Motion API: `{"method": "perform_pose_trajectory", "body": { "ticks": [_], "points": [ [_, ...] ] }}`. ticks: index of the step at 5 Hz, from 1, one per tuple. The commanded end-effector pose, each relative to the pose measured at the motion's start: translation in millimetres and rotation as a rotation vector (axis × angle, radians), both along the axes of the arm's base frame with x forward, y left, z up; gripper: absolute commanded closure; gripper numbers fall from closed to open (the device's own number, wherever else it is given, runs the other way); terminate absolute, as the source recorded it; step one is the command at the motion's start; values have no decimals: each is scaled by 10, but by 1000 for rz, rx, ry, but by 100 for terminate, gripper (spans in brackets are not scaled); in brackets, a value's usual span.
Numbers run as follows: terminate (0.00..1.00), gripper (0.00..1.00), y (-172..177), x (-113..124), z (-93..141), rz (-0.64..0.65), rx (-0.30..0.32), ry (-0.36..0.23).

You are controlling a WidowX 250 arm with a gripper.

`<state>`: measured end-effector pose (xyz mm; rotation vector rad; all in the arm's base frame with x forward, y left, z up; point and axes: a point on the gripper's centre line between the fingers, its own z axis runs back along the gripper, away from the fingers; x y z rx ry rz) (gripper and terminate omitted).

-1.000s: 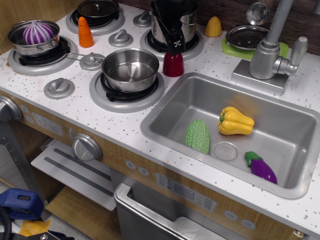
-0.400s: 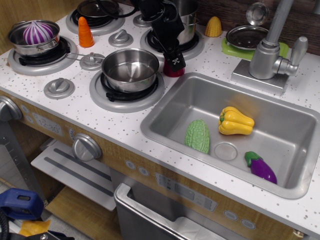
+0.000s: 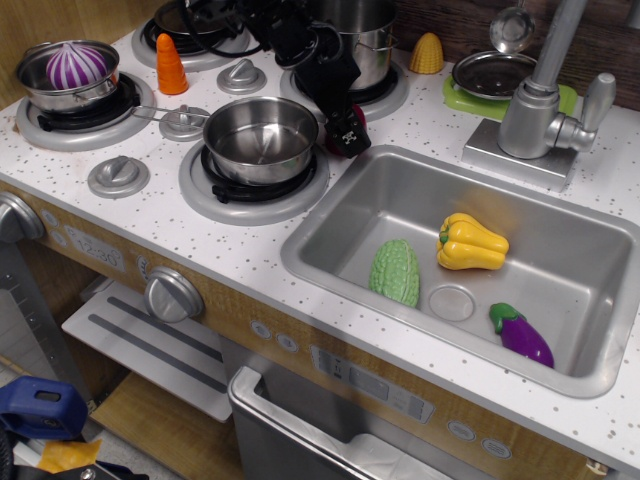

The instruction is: Put sweet potato in pan which is on stove

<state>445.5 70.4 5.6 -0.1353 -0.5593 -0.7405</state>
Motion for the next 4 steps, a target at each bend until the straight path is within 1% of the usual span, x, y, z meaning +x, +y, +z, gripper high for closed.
{"method": "perform_pose_trajectory", "body": {
  "ticks": [1, 2, 3, 4],
  "points": [
    [0, 100, 33, 43, 141, 30, -17, -32],
    [0, 100, -25, 65, 358, 28, 46, 2],
    [0, 100, -80, 73, 651, 17, 153, 46],
    [0, 100, -134, 31, 941, 42, 218, 87]
  ]
}}
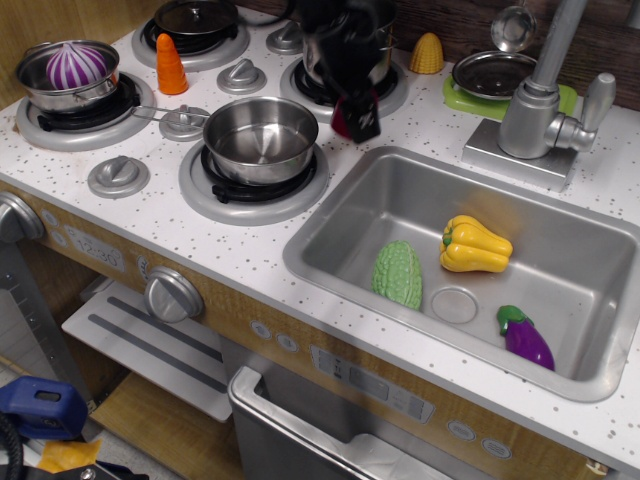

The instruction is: Put sweet potato in pan which is on stove

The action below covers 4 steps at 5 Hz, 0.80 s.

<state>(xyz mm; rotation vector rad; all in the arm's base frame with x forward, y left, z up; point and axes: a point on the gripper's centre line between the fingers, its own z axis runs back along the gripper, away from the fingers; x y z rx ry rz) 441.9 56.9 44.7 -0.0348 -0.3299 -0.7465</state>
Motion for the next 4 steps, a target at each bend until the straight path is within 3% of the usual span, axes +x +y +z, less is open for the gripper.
{"method": "perform_pose_trajectory", "body": {
  "ticks": [1, 3, 4],
  "points": [
    [0, 100, 44, -60, 742, 22, 119, -55],
    [0, 100, 393, -437, 790, 33, 101, -22],
    [0, 100, 517, -568, 645, 48, 75, -56]
  ]
}}
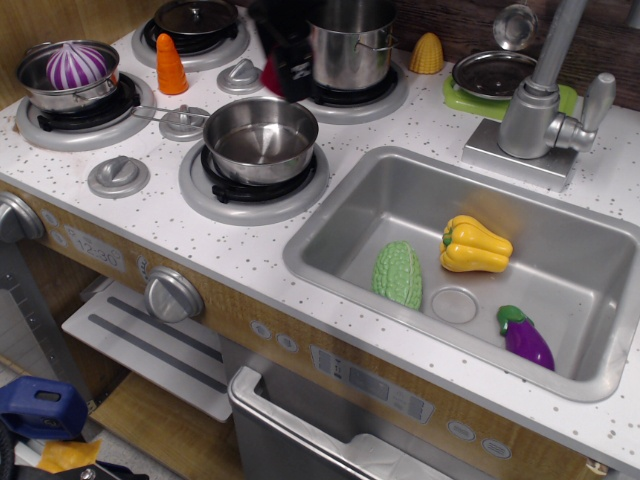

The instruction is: Put sweet potato in pan which is on stove

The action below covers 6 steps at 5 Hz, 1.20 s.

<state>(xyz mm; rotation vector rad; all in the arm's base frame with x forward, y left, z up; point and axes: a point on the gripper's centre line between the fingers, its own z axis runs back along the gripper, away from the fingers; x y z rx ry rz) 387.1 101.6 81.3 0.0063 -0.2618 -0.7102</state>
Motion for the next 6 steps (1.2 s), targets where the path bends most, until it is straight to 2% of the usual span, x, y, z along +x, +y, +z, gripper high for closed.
{"method": "perform_pose_trajectory", "body": {
  "ticks": [1, 2, 3, 4, 5, 6],
  "points": [
    [0, 100, 125, -79, 154, 0, -4, -123],
    [0, 100, 157, -122, -17, -2, -36, -159],
    [0, 0, 228, -126, -124, -15, -57, -181],
    [0, 0, 260, -125, -187, -32, -85, -191],
    [0, 0, 260, -125, -187, -32, -85, -191],
    [100, 0, 260, -125, -187, -32, -85, -191]
  ]
}}
